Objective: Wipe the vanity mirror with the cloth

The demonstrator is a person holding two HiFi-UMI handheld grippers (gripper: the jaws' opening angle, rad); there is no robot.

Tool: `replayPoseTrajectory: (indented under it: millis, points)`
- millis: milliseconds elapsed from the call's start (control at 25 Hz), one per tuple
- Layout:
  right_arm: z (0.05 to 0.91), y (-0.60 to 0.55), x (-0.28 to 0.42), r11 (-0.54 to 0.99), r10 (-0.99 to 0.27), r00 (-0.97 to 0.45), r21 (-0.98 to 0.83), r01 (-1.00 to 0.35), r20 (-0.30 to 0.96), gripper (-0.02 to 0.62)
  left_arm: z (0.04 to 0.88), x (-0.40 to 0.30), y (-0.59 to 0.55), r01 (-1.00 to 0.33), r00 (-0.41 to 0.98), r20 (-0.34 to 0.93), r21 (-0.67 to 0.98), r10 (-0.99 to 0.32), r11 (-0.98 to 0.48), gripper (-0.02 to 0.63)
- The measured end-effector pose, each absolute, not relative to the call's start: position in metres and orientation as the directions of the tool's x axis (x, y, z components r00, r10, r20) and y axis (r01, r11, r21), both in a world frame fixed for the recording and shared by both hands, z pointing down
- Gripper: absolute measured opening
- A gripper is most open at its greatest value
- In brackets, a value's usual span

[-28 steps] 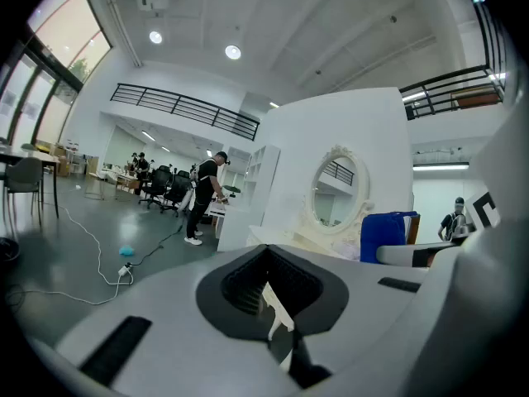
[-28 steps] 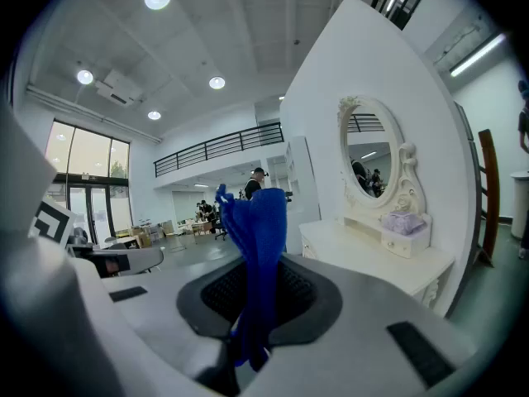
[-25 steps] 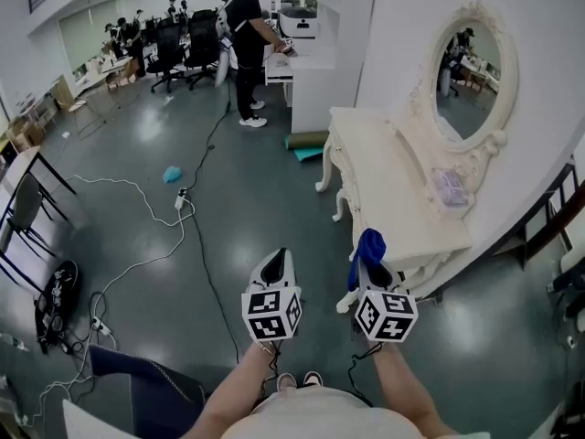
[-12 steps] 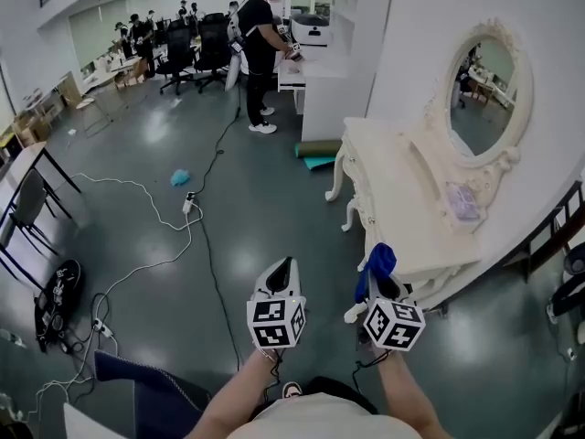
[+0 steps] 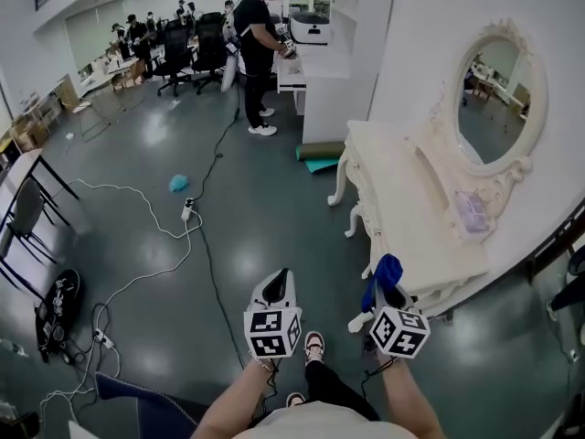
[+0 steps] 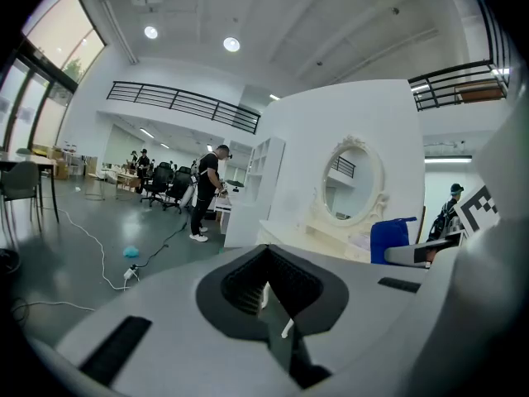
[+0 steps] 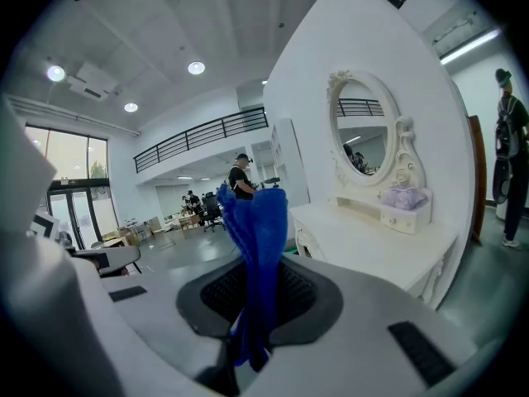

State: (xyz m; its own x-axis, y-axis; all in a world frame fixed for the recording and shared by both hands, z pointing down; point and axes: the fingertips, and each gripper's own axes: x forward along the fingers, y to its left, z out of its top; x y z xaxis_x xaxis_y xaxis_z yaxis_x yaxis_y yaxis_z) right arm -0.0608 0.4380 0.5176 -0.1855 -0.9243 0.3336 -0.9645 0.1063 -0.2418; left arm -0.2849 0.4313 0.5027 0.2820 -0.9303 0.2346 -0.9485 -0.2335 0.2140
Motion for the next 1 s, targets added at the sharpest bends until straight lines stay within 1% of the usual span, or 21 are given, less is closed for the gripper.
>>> replayPoseTrajectory:
  millis: [200,400,680,1000]
  points:
    - [0.525,0.384,-0.062,0.117,-0.916,-0.202,-0.25,-0.961,0.347,0.066,0.508,-0.287,0.38,-0.954,0.257,0.239,0.215,-0.936,-0.207,0.006]
    - [0.518,0.307,-0.058,0.128,-0.92,-0.208,-0.247,-0.961,0.332,0.066,0.504,-0.284,0.309,-0.961,0.239,0.239,0.198,-0.941,-0.193,0.005]
    - [0.511,0.204,-0.036,0.112,-0.927,-0.19,-0.246,-0.963,0.322,0.066,0.489,-0.253,0.202,-0.951,0.282,0.205,0.191,-0.937,-0.244,0.005]
    - [0.534,0.122,0.004,0.06,-0.919,-0.157,-0.266,-0.962,0.362,0.066,0.506,-0.211,0.115,-0.938,0.328,0.237,0.193,-0.915,-0.287,0.005]
